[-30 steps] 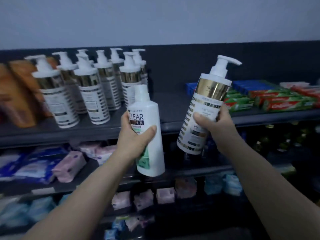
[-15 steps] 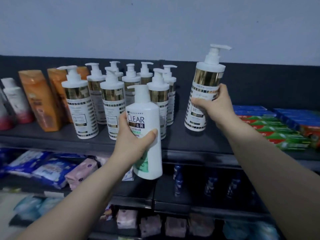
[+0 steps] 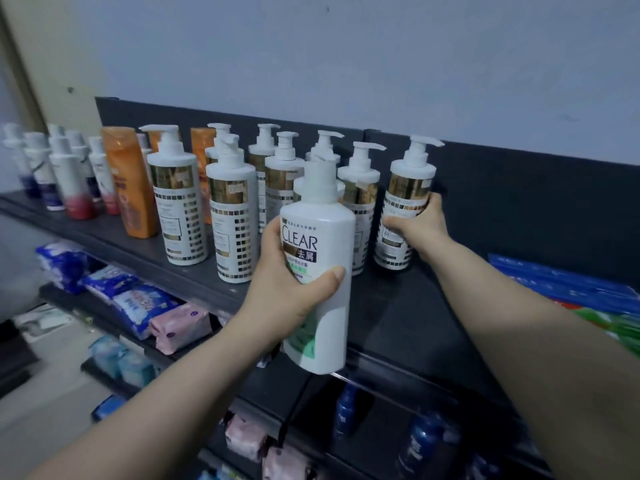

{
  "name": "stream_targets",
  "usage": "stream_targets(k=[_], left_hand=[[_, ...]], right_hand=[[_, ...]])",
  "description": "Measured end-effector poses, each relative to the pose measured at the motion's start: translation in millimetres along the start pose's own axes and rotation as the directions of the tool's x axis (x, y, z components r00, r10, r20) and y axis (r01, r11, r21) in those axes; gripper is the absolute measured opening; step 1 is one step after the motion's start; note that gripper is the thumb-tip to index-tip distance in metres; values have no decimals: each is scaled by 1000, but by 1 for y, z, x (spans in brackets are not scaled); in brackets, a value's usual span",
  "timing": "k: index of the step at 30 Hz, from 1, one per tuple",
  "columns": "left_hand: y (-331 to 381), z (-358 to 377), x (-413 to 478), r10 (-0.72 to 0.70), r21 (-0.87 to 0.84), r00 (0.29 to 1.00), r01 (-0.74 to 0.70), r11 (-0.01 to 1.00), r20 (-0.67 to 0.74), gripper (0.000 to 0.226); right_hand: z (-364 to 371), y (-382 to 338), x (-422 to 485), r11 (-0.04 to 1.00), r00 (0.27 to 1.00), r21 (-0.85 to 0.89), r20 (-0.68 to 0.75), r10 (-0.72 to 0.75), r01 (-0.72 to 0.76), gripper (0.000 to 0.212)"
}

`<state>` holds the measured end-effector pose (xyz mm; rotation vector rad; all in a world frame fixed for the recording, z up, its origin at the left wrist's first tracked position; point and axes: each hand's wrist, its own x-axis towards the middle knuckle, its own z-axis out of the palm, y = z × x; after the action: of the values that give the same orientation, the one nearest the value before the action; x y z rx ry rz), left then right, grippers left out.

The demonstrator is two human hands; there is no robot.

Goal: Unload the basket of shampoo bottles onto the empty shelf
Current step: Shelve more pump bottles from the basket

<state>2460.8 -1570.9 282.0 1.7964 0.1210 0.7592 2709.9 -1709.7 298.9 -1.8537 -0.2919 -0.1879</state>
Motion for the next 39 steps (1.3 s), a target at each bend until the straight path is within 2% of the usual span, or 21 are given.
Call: stream_targets(k=[6, 11, 14, 17, 19, 22, 24, 26, 29, 31, 34, 39], left_hand=[[9, 19, -6, -3, 22, 998, 5, 1000, -65, 92], [12, 27, -10, 9, 21, 996, -7, 1000, -89, 93], [12, 33, -12, 11, 17, 996, -10, 1000, -88, 91], [13, 39, -15, 5, 27, 997, -3, 1000, -75, 86], [16, 45, -15, 4, 23, 998, -3, 1000, -58, 80], [21, 55, -11, 20, -4, 999, -21, 1000, -29, 83], [27, 64, -4, 39, -3, 999, -39, 999, -14, 87], [32, 73, 5, 67, 12, 998, -67, 998, -14, 89], [36, 89, 17, 106, 33, 994, -105, 994, -23, 85], [33, 100, 22, 140, 53, 990, -138, 989, -33, 82], [22, 115, 20, 159, 83, 987, -156, 984, -35, 84], [9, 119, 19, 158, 102, 986, -152, 983, -54, 94]], right_hand=[[20, 15, 19, 998, 999, -57, 40, -2, 4, 73], [23, 14, 31, 965, 994, -257, 109, -28, 56, 78], [26, 12, 33, 945, 990, -322, 144, -6, 53, 73], [23, 16, 31, 942, 971, -331, 237, 19, 62, 85], [13, 14, 24, 946, 960, -313, 281, 7, 85, 89], [-10, -6, 11, 954, 944, -218, 300, -134, 204, 65], [-25, -33, -5, 970, 927, -30, 304, -221, 241, 43], [-41, -59, -26, 950, 898, 195, 323, -298, 245, 30], [-65, -83, -58, 905, 833, 332, 392, -389, 266, 46], [-78, -85, -71, 901, 791, 260, 435, -429, 346, 51], [-85, -75, -74, 916, 764, 87, 523, -377, 392, 26], [-82, -66, -73, 928, 759, 76, 554, -343, 364, 38]])
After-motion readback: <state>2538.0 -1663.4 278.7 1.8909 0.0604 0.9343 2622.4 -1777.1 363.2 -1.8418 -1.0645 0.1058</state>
